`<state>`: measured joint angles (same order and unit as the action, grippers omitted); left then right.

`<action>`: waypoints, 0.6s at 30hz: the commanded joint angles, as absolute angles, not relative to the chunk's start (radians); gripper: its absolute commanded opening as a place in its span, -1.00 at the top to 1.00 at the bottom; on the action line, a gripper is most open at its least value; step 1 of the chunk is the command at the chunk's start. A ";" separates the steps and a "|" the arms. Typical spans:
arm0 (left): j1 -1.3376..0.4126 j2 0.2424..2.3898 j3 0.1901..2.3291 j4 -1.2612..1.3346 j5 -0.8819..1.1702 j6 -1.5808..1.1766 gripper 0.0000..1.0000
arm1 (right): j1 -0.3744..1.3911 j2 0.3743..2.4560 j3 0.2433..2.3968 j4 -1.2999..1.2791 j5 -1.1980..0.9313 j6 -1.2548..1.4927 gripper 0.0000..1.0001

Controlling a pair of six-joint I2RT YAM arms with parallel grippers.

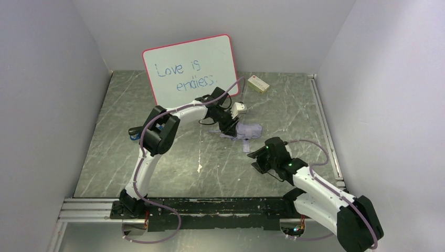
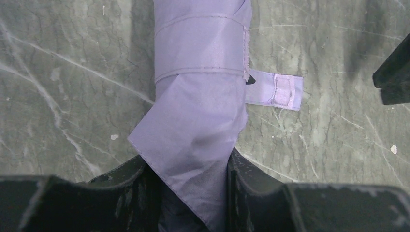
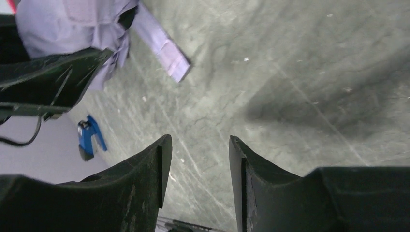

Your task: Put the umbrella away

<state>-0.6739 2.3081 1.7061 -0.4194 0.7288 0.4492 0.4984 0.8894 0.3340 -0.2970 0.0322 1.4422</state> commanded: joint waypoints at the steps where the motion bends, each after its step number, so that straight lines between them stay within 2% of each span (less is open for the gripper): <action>1: -0.693 2.411 1.613 -0.581 0.481 0.411 0.90 | 0.517 0.931 0.320 -0.276 0.143 1.553 -0.01; 18: -0.743 2.347 1.506 -0.560 0.321 0.209 0.91 | 0.514 1.094 0.309 -0.107 0.238 1.539 -0.01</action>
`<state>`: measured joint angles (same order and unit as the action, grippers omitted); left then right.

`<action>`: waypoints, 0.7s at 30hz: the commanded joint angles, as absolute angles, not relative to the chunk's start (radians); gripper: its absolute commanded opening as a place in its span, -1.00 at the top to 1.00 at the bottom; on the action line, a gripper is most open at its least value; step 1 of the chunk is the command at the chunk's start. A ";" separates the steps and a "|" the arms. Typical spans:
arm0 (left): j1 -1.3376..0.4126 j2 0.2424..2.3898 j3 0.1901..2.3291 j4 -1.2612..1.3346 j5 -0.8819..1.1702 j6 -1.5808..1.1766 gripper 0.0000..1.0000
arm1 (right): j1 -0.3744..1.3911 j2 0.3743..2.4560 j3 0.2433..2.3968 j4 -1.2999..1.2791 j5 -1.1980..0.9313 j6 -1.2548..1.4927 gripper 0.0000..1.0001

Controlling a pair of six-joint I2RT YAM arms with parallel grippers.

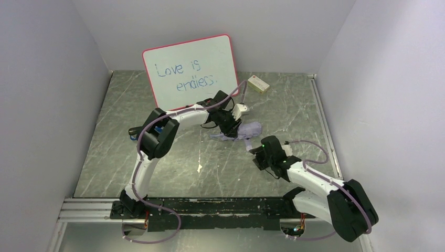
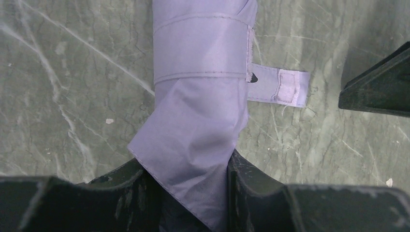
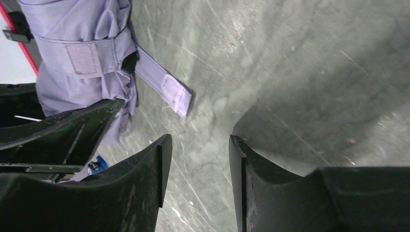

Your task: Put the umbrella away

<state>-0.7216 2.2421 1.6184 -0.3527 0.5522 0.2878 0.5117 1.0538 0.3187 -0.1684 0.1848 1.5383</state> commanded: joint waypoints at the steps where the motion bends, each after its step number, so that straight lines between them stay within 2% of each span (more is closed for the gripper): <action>1: -0.746 2.344 1.497 -0.554 0.310 0.197 0.91 | 0.513 1.105 0.311 -0.102 0.242 1.537 -0.01; 21: -0.753 2.323 1.437 -0.461 0.314 0.141 0.90 | 0.445 1.207 0.297 -0.018 0.270 1.500 -0.01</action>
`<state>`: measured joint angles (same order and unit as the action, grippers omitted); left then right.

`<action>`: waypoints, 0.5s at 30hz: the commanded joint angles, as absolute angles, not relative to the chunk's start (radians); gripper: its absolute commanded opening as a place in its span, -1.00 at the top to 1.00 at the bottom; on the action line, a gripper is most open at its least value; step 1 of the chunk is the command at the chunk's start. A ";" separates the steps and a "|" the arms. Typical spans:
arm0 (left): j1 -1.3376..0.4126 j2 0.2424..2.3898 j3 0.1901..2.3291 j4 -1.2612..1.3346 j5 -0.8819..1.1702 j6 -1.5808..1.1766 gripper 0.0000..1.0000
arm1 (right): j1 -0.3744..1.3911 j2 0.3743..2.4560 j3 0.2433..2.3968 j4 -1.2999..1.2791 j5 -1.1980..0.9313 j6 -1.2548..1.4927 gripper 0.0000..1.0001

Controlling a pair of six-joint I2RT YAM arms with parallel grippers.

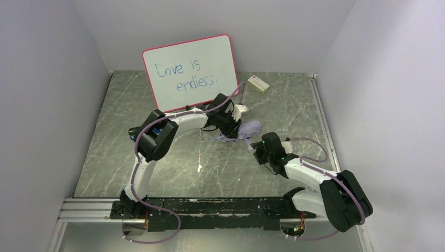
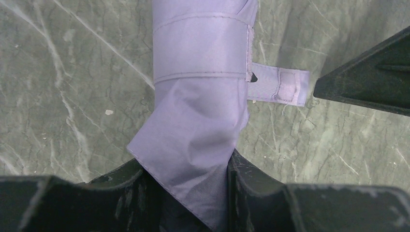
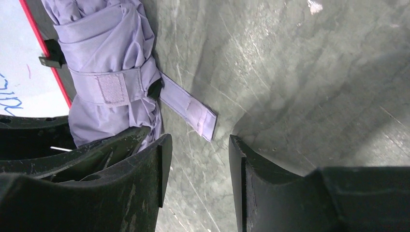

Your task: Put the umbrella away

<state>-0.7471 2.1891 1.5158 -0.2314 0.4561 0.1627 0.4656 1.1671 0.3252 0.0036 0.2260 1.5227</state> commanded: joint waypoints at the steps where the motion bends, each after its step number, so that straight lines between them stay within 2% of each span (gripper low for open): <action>1: -0.754 2.330 1.444 -0.467 0.310 0.141 0.90 | 0.436 1.220 0.294 -0.006 0.258 1.494 -0.01; 15: -0.762 2.342 1.460 -0.483 0.301 0.142 0.90 | 0.372 1.387 0.285 0.349 0.087 1.325 -0.01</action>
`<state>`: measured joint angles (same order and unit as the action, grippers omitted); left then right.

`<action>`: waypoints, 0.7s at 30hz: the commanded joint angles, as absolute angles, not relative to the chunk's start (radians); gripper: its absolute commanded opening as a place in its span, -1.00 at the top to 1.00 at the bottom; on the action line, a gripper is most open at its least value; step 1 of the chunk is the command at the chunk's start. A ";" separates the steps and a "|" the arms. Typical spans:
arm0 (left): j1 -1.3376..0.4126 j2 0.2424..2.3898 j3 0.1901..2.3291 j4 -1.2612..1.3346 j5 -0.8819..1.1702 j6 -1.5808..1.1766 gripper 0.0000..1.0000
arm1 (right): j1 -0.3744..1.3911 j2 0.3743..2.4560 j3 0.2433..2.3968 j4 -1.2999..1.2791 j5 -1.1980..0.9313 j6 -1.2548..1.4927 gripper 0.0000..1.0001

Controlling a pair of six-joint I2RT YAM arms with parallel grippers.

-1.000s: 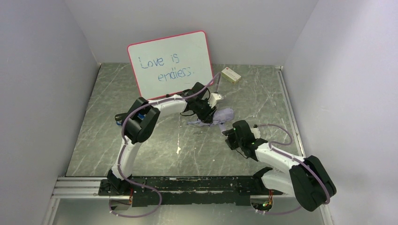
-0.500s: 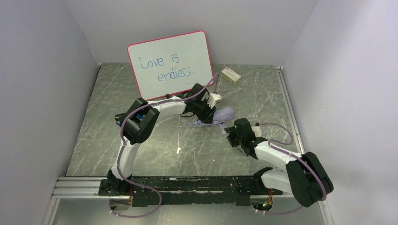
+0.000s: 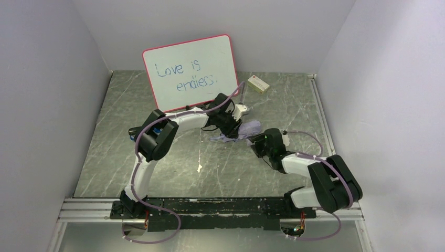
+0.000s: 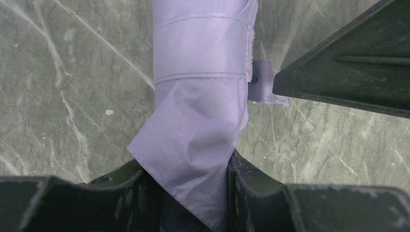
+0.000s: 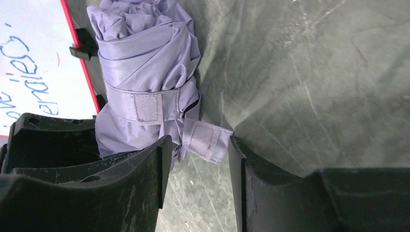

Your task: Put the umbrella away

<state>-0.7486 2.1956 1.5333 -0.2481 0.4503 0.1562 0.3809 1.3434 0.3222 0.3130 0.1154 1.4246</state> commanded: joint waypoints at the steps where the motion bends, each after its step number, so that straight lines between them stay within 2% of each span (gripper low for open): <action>1: -0.763 2.343 1.460 -0.483 0.301 0.143 0.91 | 0.372 1.389 0.285 0.377 0.080 1.306 -0.01; 11: -0.771 2.355 1.462 -0.489 0.298 0.146 0.90 | 0.349 1.452 0.278 0.620 0.006 1.122 -0.04; 17: -0.775 2.361 1.465 -0.493 0.295 0.148 0.90 | 0.298 1.537 0.278 0.770 -0.115 1.021 -0.02; 21: -0.776 2.365 1.465 -0.495 0.295 0.148 0.91 | 0.281 1.560 0.304 0.758 -0.111 0.972 0.00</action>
<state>-0.7513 2.2044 1.5455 -0.2703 0.4461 0.1566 0.2989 1.5330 0.2932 0.7265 -0.0929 1.0691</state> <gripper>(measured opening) 0.417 0.505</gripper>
